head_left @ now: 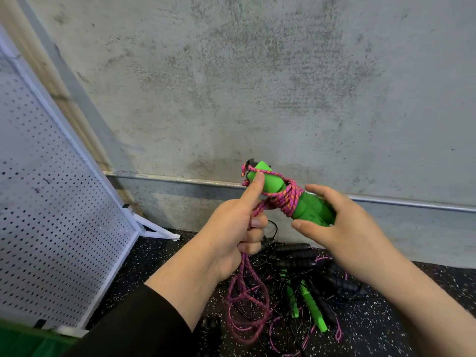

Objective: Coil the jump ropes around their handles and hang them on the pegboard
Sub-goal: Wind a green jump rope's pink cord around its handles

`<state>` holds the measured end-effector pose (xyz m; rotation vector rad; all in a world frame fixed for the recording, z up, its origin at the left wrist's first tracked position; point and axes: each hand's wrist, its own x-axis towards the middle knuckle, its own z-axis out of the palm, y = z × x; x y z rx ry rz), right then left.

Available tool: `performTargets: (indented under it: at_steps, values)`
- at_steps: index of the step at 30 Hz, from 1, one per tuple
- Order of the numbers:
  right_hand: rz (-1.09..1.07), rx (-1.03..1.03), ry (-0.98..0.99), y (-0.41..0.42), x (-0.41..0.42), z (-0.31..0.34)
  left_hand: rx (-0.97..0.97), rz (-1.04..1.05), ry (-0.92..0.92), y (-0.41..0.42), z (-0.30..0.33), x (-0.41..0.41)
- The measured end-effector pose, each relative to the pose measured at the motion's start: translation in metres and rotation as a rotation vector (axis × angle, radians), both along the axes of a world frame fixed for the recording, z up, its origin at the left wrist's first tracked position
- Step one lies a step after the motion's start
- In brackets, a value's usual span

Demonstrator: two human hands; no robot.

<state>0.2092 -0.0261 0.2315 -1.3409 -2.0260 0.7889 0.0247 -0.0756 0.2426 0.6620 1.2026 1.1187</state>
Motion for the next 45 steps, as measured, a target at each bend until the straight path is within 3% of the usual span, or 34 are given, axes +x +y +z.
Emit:
performTargets:
  at_steps: [8,11,14,18,21,25,29,33,41,45]
  values:
    - [-0.011,0.285,-0.227,-0.007,-0.009,-0.012,-0.003,0.117,0.044,-0.001,-0.008,0.006]
    - [0.055,0.220,-0.120,-0.005,-0.009,-0.010,0.022,0.170,0.055,0.001,-0.010,0.003]
    - [0.038,-0.005,0.123,-0.004,-0.006,0.002,0.057,0.158,0.030,0.001,-0.009,0.002]
    - [0.052,-0.806,0.653,-0.010,-0.007,0.013,0.117,0.097,0.010,0.002,-0.006,0.003]
    - [0.186,-1.034,0.699,-0.012,-0.004,0.014,0.098,0.081,0.014,0.002,-0.005,0.001]
    - [0.119,-0.786,0.674,-0.009,-0.006,0.013,0.094,0.049,0.010,0.003,-0.005,-0.001]
    - [0.024,-0.424,0.487,-0.005,-0.005,0.012,0.050,0.026,0.005,0.002,-0.003,-0.001]
    - [0.006,-0.190,0.247,0.004,0.001,0.001,-0.003,-0.007,0.009,0.001,-0.005,0.000]
    - [-0.009,0.222,-0.144,0.006,0.001,-0.013,-0.013,0.020,0.022,0.002,-0.006,0.002]
    - [0.066,0.325,-0.211,0.000,-0.007,-0.016,-0.035,0.101,0.072,0.001,-0.011,0.003]
